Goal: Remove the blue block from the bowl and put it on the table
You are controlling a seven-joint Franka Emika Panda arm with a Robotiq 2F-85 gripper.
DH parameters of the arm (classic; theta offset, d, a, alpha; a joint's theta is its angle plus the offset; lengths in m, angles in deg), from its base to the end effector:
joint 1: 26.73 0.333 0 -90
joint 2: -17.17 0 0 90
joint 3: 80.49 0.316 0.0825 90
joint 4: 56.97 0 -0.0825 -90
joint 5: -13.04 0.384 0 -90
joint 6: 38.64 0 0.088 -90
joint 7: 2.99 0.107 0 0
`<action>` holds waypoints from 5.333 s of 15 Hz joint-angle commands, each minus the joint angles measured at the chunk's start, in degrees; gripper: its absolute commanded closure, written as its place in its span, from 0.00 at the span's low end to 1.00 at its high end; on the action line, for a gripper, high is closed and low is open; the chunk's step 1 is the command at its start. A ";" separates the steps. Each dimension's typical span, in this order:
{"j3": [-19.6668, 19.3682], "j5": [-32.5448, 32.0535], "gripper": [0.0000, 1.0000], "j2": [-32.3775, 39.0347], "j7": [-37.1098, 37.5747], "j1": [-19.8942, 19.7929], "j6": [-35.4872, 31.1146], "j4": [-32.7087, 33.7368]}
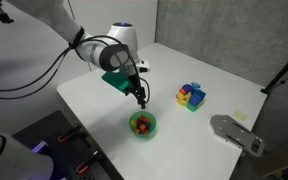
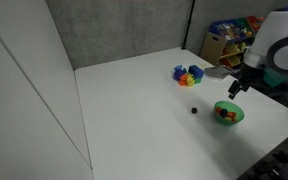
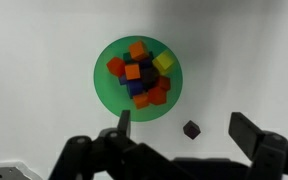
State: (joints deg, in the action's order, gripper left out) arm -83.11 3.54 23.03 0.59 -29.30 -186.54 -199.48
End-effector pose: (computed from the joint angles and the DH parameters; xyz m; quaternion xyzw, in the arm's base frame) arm 0.4712 -0.0402 0.2474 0.9989 -0.0060 -0.0048 0.0460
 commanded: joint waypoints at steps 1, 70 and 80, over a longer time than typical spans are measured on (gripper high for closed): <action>0.03 3.88 0.00 4.52 -5.08 -0.96 -5.97 0.76; 0.57 4.64 0.56 33.22 -20.48 -6.44 -1.43 21.08; 0.42 3.95 0.82 31.52 -19.87 -5.63 -0.60 21.49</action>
State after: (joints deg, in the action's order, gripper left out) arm -82.58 8.91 55.90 -19.50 -35.18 -188.37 -178.56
